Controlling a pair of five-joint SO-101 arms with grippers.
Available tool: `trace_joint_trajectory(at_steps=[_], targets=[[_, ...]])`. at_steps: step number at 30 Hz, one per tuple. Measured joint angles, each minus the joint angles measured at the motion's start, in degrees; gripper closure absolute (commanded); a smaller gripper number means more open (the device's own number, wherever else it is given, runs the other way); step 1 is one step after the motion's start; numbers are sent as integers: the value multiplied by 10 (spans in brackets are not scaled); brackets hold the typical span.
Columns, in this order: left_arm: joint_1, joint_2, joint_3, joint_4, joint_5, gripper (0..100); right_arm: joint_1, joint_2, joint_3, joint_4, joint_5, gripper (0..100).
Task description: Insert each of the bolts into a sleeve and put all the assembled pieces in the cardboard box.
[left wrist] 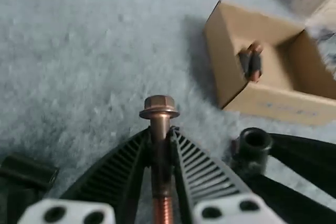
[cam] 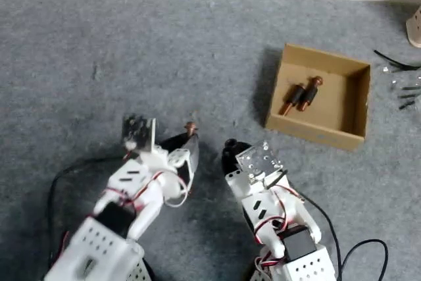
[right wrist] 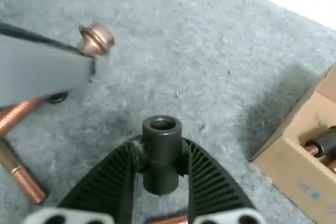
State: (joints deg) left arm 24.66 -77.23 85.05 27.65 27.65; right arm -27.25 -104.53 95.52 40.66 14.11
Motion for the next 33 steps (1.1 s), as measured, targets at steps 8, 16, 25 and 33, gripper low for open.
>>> trace_joint_trajectory(at_steps=[8,16,25,33], targets=[[1,342,-145,-35,0,993,0,0,0,-1,1,993],[-78,658,-288,-36,-32,993,0,0,0,-1,1,993],[-76,796,-462,133,-38,993,39,0,0,-1,1,993],[-76,933,-659,324,-37,993,48,0,0,-1,1,993]])
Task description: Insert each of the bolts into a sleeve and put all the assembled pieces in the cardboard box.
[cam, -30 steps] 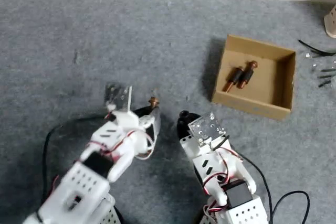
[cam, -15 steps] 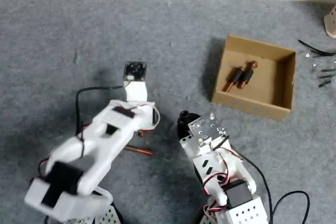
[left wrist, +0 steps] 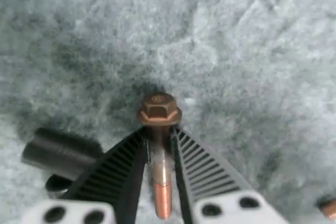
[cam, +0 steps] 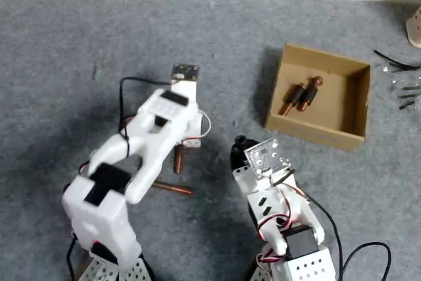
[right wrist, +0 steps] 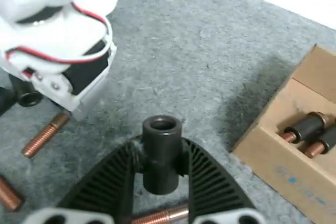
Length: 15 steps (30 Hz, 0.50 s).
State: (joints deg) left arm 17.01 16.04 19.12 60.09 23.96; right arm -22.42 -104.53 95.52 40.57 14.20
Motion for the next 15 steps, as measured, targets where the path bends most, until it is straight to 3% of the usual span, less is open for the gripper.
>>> trace_joint_trajectory(at_steps=[8,15], targets=[[1,163,-227,196,0,995,19,0,0,0,1,993],[1,255,-365,308,-6,995,18,0,0,0,1,993]])
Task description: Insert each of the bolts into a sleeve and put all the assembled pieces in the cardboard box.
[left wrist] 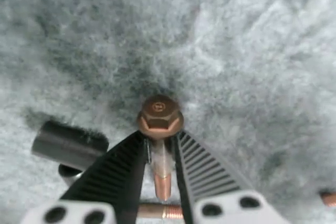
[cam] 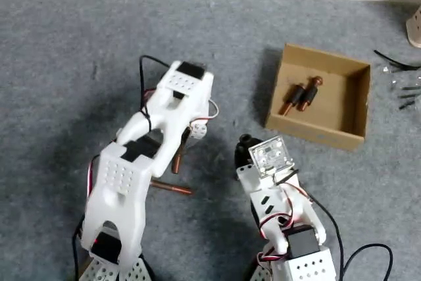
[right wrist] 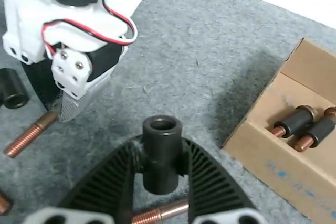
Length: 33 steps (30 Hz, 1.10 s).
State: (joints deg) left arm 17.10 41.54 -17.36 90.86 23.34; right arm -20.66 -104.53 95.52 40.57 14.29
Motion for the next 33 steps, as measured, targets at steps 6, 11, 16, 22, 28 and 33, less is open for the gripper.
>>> trace_joint_trajectory(at_steps=[6,11,16,22,28,33], targets=[[0,4,-4,13,0,996,0,0,0,0,0,993],[-1,-24,29,14,0,996,0,0,0,0,0,993],[-1,-106,140,-44,0,996,0,0,0,0,0,993],[-1,-254,317,-180,0,996,0,0,0,0,0,991],[-1,-411,483,-324,2,993,0,0,0,0,0,989],[-1,-528,592,-432,2,995,0,0,0,-30,0,989]])
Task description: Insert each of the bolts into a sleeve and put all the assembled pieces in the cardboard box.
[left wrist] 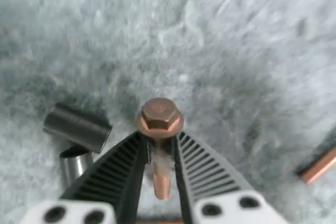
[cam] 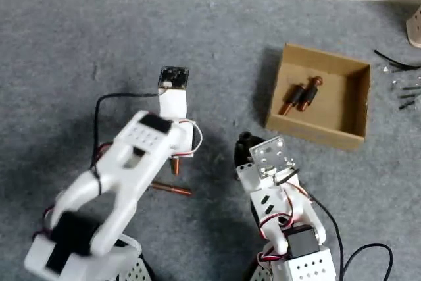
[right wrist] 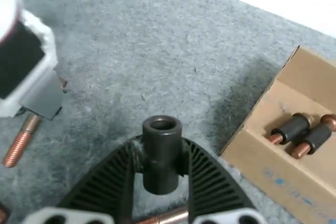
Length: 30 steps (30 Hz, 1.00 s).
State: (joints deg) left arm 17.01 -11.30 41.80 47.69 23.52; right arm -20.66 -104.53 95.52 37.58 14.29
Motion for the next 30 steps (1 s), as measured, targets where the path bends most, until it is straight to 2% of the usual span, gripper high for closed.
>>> trace_joint_trajectory(at_steps=[13,19,22,24,27,30], targets=[[0,-317,274,-257,0,995,-1,0,0,-30,0,988],[0,-493,440,-458,0,994,-61,0,0,-30,0,988],[0,-588,529,-575,0,994,-67,0,0,-30,0,988],[0,-647,542,-632,1,994,-67,0,0,-31,0,988],[-8,-731,544,-642,0,994,-69,0,0,-31,0,988],[-6,-801,544,-607,-1,994,-98,0,0,-20,0,988]])
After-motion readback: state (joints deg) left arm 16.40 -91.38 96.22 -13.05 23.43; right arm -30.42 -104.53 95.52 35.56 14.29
